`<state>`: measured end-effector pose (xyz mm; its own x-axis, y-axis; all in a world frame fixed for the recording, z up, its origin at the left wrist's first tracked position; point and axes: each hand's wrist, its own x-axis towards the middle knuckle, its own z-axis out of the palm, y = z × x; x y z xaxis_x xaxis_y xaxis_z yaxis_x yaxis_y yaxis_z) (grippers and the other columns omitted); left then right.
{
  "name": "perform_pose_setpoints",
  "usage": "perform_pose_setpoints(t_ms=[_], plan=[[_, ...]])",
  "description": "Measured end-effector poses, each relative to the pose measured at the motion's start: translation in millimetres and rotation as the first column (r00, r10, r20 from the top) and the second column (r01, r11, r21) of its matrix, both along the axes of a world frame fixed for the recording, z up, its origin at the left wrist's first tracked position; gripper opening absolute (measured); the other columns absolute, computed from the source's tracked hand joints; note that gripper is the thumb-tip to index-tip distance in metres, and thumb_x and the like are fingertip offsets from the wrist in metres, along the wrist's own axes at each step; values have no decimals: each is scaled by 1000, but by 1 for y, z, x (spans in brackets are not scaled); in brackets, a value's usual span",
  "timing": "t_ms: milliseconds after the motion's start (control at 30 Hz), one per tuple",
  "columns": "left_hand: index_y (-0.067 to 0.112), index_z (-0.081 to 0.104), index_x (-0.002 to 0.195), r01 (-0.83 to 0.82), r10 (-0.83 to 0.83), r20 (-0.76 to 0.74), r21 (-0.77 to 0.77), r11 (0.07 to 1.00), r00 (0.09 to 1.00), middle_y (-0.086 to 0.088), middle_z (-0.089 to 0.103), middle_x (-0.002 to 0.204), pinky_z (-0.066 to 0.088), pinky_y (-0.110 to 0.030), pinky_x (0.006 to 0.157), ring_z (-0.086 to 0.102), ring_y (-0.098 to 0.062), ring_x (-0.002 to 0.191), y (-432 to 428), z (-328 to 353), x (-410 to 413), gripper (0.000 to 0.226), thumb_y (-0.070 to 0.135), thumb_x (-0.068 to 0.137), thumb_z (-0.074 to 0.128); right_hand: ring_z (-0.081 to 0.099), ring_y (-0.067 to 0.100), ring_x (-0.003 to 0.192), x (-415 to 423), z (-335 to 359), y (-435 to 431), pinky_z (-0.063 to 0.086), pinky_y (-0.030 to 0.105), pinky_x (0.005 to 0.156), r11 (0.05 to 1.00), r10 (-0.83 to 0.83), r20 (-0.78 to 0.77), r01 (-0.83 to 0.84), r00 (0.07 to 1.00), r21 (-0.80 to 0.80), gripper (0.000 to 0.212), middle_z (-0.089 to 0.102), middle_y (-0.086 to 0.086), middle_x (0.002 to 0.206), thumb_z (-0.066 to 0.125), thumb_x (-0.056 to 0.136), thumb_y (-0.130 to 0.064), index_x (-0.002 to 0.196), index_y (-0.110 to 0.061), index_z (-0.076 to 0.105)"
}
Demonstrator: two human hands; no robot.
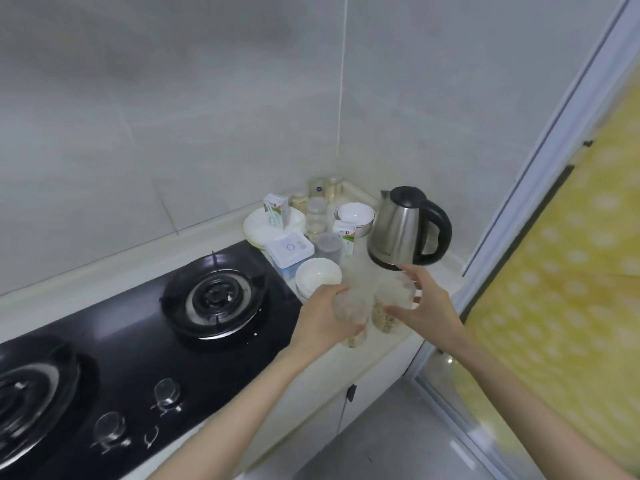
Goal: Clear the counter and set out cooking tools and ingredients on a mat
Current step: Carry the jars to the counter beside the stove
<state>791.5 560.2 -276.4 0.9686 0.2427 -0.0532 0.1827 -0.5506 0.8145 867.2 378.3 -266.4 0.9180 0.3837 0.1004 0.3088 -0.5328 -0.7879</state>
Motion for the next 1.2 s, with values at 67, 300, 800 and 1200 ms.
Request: perform_pose_setpoints(t_ms=[67, 300, 800, 1200], plan=[[21, 49, 134, 27, -26, -39, 16, 1000, 999, 5, 51, 132, 37, -22, 101, 46, -11, 123, 1, -8, 30, 71, 25, 69, 79, 49, 11, 112, 34, -10, 4, 46, 29, 94, 999, 2, -13, -2, 1000, -40, 77, 53, -7, 125, 82, 70, -23, 135, -26, 41], [25, 55, 119, -47, 59, -90, 126, 991, 994, 8, 56, 116, 43, -23, 92, 52, -11, 110, 2, -32, 121, 65, 31, 60, 80, 48, 9, 114, 129, -41, 19, 35, 18, 90, 989, 88, -31, -91, 996, -113, 77, 50, -10, 126, 81, 69, -16, 134, -22, 41], [37, 60, 97, -238, 325, -154, 414, 879, 933, 11, 65, 101, 42, -27, 82, 50, -18, 103, 0, -61, 205, 37, 54, 65, 63, 46, 21, 121, 246, -86, 59, 37, 26, 95, 859, 399, -84, -404, 913, -315, 62, 48, 3, 129, 70, 76, -18, 132, -19, 43], [33, 55, 122, -358, 481, -232, 422, 833, 845, 15, 56, 121, 23, -26, 88, 39, -15, 119, -13, -60, 211, 59, 55, 68, 67, 41, 26, 129, 273, -97, 78, 35, 32, 100, 731, 552, -137, -557, 822, -394, 67, 41, 4, 138, 66, 83, -19, 142, -19, 33]])
